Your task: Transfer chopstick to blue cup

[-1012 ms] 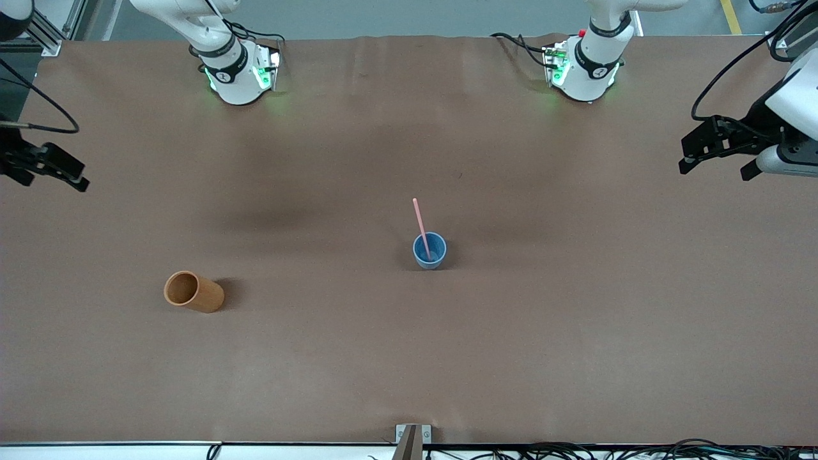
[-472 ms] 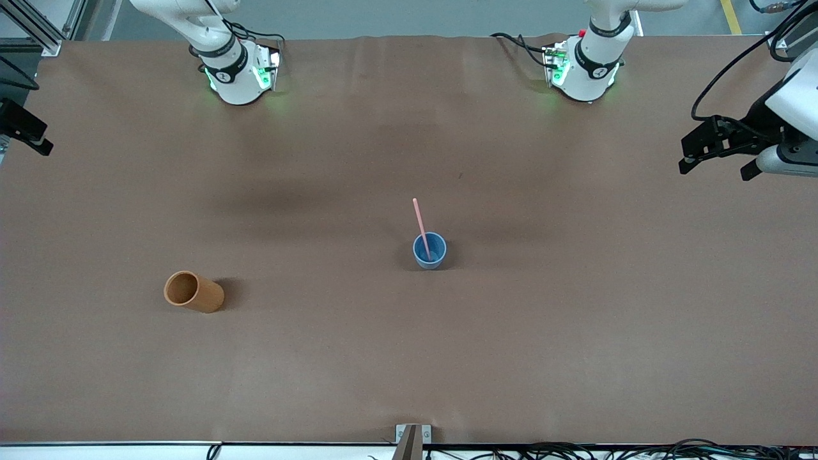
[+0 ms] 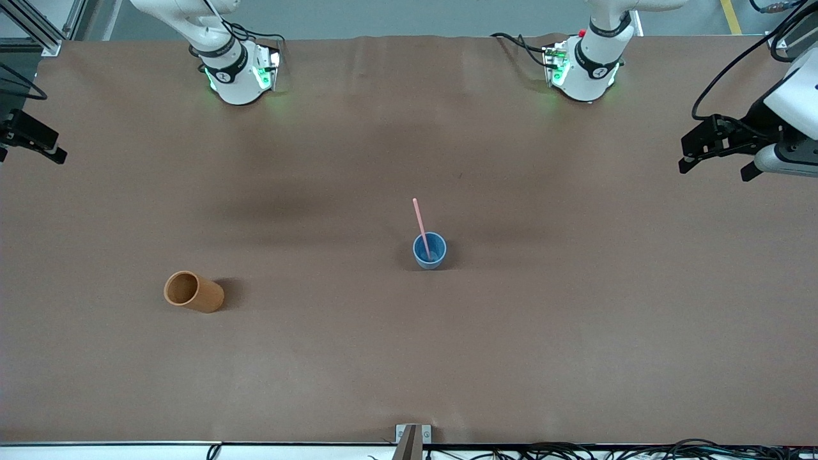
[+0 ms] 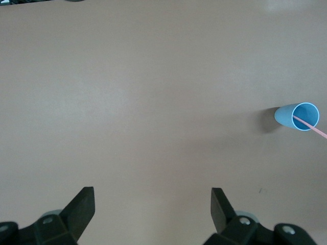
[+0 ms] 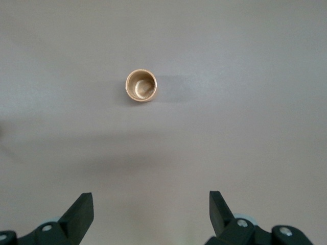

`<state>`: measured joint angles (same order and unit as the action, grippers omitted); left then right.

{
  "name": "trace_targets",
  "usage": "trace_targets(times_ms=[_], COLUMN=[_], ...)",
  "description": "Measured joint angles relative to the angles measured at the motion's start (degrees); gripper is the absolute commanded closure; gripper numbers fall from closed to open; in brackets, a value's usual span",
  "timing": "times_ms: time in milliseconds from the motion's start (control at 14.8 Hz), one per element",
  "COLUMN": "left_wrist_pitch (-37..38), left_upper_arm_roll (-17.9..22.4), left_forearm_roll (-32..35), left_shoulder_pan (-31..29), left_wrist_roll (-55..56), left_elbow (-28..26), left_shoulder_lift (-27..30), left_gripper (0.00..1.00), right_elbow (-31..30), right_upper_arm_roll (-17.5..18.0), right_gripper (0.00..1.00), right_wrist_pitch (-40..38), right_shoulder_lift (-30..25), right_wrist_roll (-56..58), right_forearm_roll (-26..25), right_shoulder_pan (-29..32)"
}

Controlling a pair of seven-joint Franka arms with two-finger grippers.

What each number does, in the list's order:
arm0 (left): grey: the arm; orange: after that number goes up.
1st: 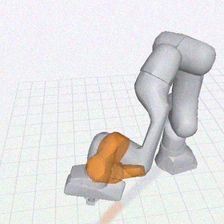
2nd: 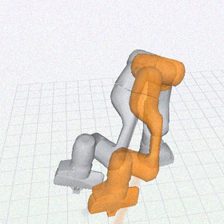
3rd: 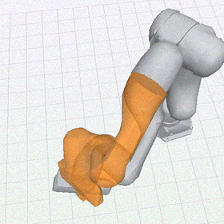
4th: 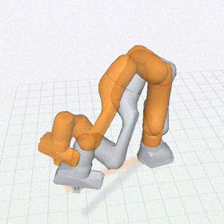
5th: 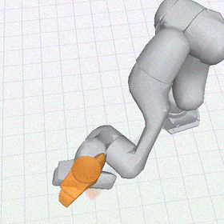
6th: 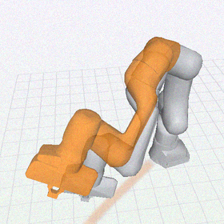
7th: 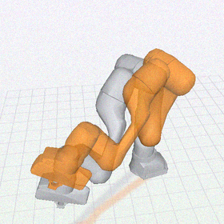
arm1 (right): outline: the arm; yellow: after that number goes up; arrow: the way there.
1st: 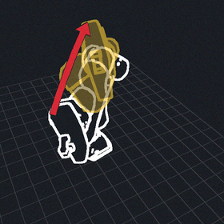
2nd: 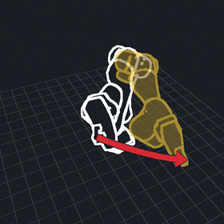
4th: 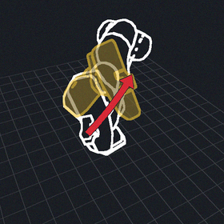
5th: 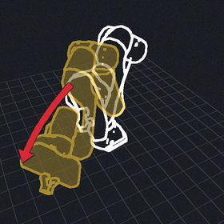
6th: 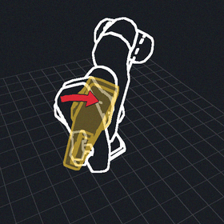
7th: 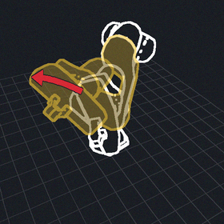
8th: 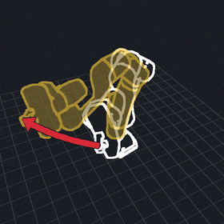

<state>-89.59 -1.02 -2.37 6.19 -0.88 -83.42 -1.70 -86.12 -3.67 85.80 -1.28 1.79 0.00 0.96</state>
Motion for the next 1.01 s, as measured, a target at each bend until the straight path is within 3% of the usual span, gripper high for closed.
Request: trace_targets(times_ms=[1012], left_wrist_pitch=[2.24], left_upper_arm_roll=[0.09], left_forearm_roll=[0.0], left_shoulder_pan=[-0.02], left_wrist_roll=[0.0], left_elbow=[0.03], left_shoulder_lift=[0.0], left_gripper=[0.0], right_elbow=[0.86], right_upper_arm_roll=[-0.02], right_gripper=[0.0], right_wrist_pitch=[0.07], right_shoulder_lift=[1.1], right_wrist_roll=[3.38], right_forearm_roll=[0.0], right_shoulder_pan=[0.07])
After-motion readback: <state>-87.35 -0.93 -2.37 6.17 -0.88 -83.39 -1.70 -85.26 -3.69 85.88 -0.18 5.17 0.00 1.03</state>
